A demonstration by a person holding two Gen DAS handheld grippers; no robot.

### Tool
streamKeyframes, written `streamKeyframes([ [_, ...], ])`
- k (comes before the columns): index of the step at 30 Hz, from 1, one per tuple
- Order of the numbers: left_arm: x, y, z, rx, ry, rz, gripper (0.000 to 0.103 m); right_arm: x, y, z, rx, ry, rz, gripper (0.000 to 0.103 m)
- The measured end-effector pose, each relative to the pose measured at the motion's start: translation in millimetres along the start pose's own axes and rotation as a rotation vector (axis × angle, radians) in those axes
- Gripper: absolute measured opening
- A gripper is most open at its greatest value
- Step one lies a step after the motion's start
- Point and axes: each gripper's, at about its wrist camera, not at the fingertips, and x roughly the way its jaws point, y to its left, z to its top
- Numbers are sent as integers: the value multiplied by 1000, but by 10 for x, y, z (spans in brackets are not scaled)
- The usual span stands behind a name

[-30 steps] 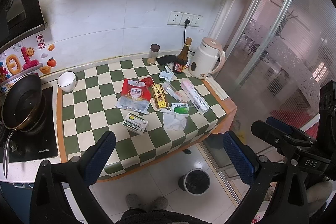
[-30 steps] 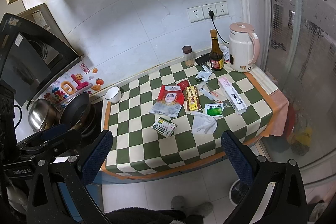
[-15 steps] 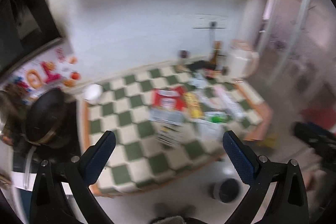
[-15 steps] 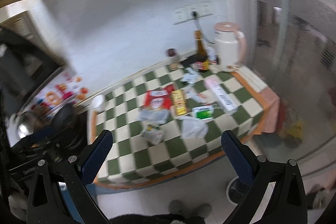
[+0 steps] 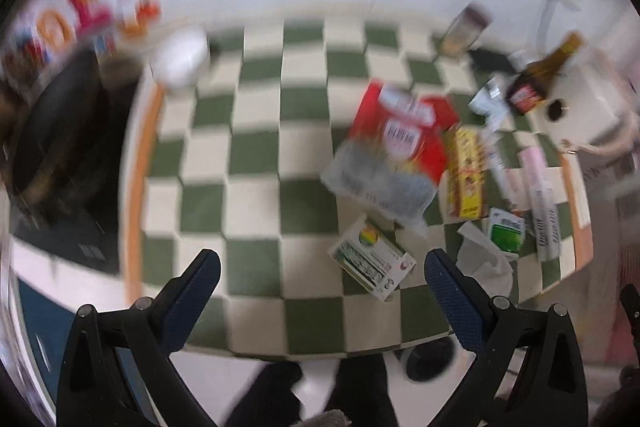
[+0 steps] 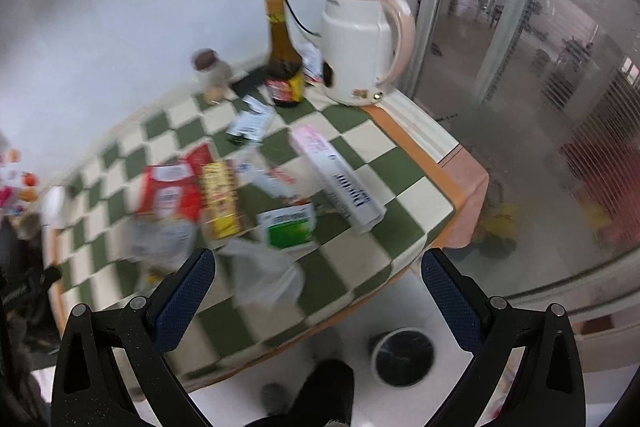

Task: Collect trash
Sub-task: 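Grasp the green medicine box with the left tool while the right tool grasps the toothpaste box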

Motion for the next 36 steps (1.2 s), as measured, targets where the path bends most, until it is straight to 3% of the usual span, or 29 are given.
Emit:
streamKeyframes([
  [3,589,-81,-22,-117,170,-32,103,705,-74,273,-38,83,-23,103],
  [7,1184,-198,-112,-282,329,-72,103,1442,-125,529,-111,189,-30,103],
  [12,1592,-274,-166,-456,406,-111,102,2137,-91,736,-203,282,-34,103],
  [14,1641,-320,-169,-489,400,-104,96,2400,-43,805,-245,312,-35,103],
  [17,1597,-395,-171,-459,354,-55,90,2648,23,831,-294,343,-26,103],
  [19,1506,-469,-172,-383,317,4,75,2773,47,824,-312,367,-18,101],
  [20,1464,-494,-173,-344,301,29,69,2841,52,810,-317,385,-3,95],
  [22,1382,-540,-204,-253,275,97,69,2921,50,777,-313,411,23,74],
  [23,1330,-550,-225,-221,258,125,69,2932,34,757,-303,410,43,59],
  [24,1289,-563,-244,-192,250,156,69,2921,21,755,-294,403,55,55],
  [28,1165,-680,-308,-72,232,196,71,2907,-49,681,-259,410,83,53],
  [32,1013,-792,-346,-38,215,213,68,2792,-95,639,-233,387,92,52],
  [36,795,-1044,-282,8,139,242,68,2541,-162,641,-186,335,97,50],
])
